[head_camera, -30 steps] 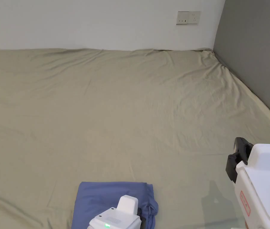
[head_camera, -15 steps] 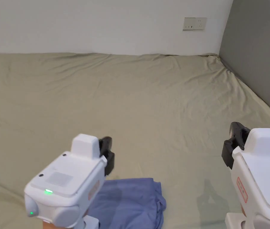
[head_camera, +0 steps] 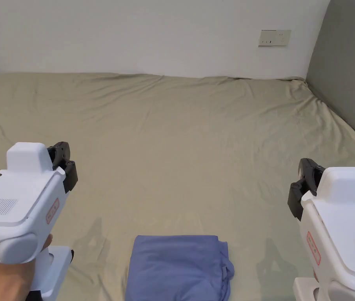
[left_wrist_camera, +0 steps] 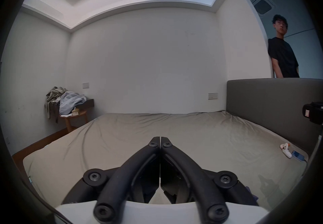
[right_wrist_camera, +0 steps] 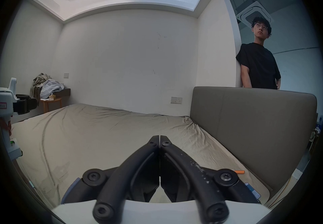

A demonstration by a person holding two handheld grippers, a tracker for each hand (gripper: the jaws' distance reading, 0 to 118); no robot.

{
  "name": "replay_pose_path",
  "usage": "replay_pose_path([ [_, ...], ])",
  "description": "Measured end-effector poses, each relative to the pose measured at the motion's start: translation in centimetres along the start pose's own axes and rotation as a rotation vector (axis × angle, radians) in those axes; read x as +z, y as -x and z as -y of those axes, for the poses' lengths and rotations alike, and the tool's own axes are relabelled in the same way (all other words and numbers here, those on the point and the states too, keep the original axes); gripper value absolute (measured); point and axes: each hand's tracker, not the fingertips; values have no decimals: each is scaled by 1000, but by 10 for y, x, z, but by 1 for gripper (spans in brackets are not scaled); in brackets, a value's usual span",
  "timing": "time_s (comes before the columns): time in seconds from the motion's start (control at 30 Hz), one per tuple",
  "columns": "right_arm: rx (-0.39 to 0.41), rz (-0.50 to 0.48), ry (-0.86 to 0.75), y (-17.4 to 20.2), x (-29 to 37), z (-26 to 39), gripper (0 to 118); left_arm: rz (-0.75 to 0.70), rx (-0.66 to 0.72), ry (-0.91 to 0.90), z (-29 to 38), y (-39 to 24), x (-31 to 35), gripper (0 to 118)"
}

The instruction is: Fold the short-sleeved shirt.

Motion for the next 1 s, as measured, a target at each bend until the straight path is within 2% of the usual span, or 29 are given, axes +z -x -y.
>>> replay_pose_path([
  [0.3,-19,-47,38,14,-11,9,2,0,12,11,3,4,1,0],
  [0.5,-48,-174,255,51,-52,72,2,19,8,24,5,2,2,0],
  [0.63,-7,-239,444,83,-77,124,2,38,3,42,9,0,2,0],
  [0.73,-24,-283,578,101,-88,161,2,52,2,62,16,-1,0,0],
  [0.83,4,-292,688,116,-94,195,2,75,8,101,27,-4,-4,0],
  [0.9,-9,-298,764,121,-94,212,2,96,21,136,34,-6,-7,0],
  [0.93,-11,-289,778,122,-92,221,2,104,29,160,40,-7,-10,0],
  [1.0,-29,-266,709,122,-89,221,2,128,66,231,49,-9,-15,0],
])
